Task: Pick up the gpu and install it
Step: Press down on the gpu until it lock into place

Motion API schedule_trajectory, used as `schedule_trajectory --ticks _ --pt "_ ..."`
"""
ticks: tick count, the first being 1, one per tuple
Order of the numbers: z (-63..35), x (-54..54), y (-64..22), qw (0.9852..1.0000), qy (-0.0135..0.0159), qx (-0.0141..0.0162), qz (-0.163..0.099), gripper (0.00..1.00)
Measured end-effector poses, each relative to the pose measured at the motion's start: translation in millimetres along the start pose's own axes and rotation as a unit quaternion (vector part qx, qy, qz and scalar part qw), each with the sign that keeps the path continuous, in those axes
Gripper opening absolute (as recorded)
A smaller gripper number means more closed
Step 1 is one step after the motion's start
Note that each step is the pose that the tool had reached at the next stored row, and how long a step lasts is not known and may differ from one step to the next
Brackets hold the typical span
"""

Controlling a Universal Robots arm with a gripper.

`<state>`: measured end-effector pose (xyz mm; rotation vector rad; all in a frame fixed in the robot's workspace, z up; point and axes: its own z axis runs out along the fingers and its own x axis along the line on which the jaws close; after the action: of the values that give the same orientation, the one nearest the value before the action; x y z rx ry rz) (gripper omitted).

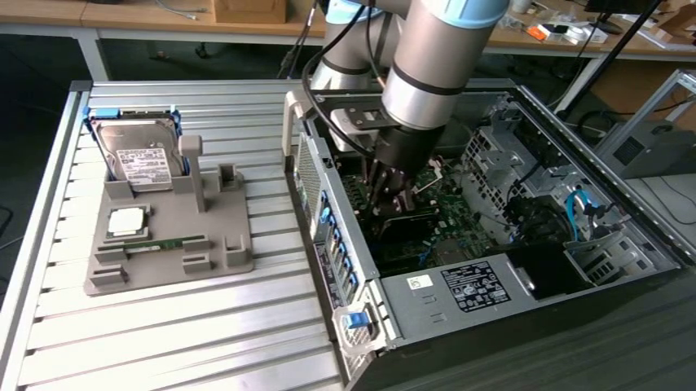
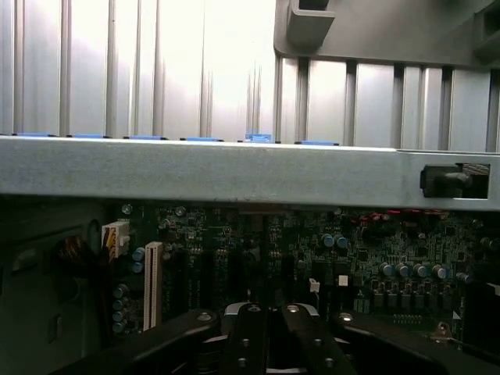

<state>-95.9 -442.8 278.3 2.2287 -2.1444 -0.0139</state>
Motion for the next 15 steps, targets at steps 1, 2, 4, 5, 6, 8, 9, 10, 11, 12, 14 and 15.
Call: schedule_trajectory --ticks 1,2,4,5,6,8,9,10,11,12,14,15 --pt "0.0 0.0 0.1 1.0 0.0 0.0 0.0 0.11" --pt "0.1 0.0 0.4 1.0 0.0 0.0 0.0 0.11" --pt "0.2 0.0 0.9 1.0 0.0 0.0 0.0 0.11" --pt "0.2 -0.1 1.1 1.0 0.0 0.0 0.0 0.11" --pt "0.2 -0.1 1.4 1.0 0.0 0.0 0.0 0.11" --pt "0.3 -0.1 1.9 1.0 0.0 0.0 0.0 0.11" --pt "0.4 -0.1 2.2 1.0 0.0 0.0 0.0 0.11" --pt "0.5 -0.1 2.4 1.0 0.0 0.0 0.0 0.11" --pt "0.5 -0.1 2.5 1.0 0.0 0.0 0.0 0.11" --pt "0.6 -0.1 2.8 1.0 0.0001 0.0 0.0 0.11" --pt "0.8 -0.1 3.1 1.0 0.0001 0.0 0.0 0.11" --pt "0.8 -0.1 3.3 1.0 0.0 0.0 0.0 0.11"
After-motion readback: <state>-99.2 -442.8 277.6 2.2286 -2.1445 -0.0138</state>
